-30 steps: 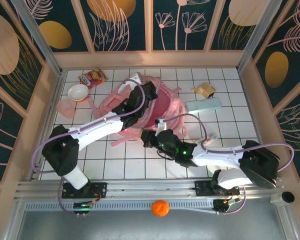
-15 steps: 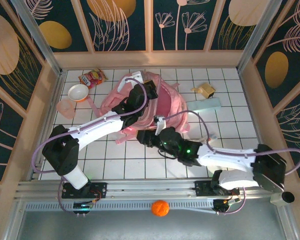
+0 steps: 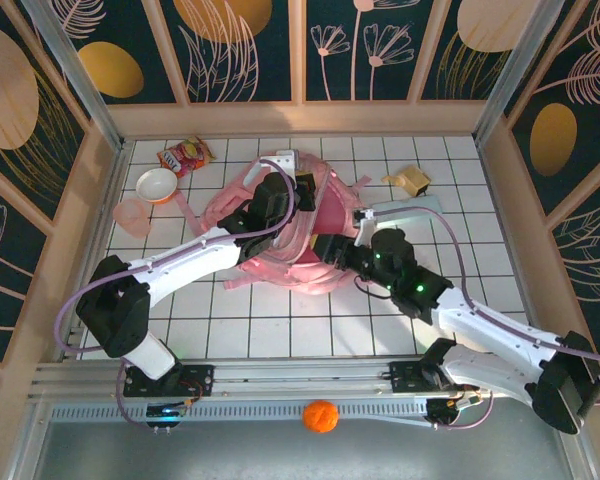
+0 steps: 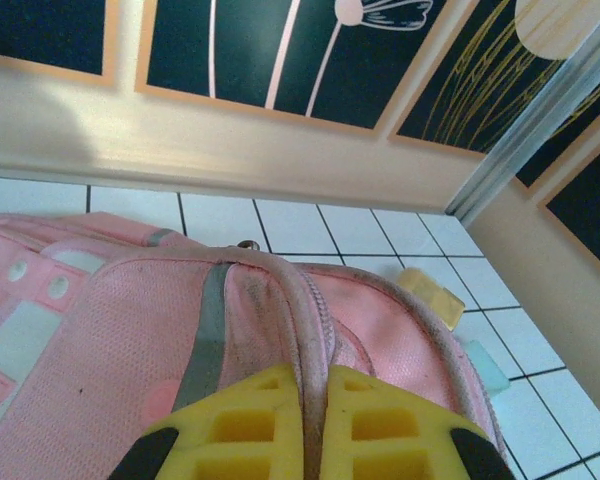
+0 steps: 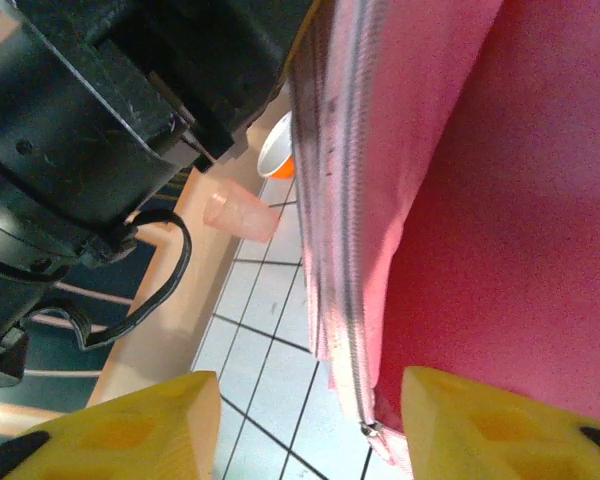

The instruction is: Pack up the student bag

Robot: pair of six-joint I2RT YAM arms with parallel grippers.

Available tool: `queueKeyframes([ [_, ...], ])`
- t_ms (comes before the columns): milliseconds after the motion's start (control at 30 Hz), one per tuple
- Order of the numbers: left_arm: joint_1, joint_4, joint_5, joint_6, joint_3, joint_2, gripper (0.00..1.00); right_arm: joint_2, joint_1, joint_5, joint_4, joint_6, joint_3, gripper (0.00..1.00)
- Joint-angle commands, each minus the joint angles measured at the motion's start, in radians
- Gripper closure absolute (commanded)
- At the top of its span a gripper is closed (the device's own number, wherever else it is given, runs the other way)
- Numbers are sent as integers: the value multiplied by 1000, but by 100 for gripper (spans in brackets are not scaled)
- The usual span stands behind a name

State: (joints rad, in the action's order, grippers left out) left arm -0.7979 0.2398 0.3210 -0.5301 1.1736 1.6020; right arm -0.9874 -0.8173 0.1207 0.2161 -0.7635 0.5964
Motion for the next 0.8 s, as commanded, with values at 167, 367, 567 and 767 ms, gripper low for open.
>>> queueKeyframes([
  [167, 6, 79, -22, -5, 8, -86, 100, -132, 9, 52, 197, -90, -30, 44],
  [367, 5, 73, -60, -23, 10, -88, 100, -236, 20, 25, 342, -138, -31, 44],
  [567, 6, 43, -54, -28, 20, -81, 100, -331, 20, 77, 417, -143, 5, 44],
  [767, 5, 70, -87, -56, 5, -81, 100, -352, 18, 12, 380, -152, 18, 44],
])
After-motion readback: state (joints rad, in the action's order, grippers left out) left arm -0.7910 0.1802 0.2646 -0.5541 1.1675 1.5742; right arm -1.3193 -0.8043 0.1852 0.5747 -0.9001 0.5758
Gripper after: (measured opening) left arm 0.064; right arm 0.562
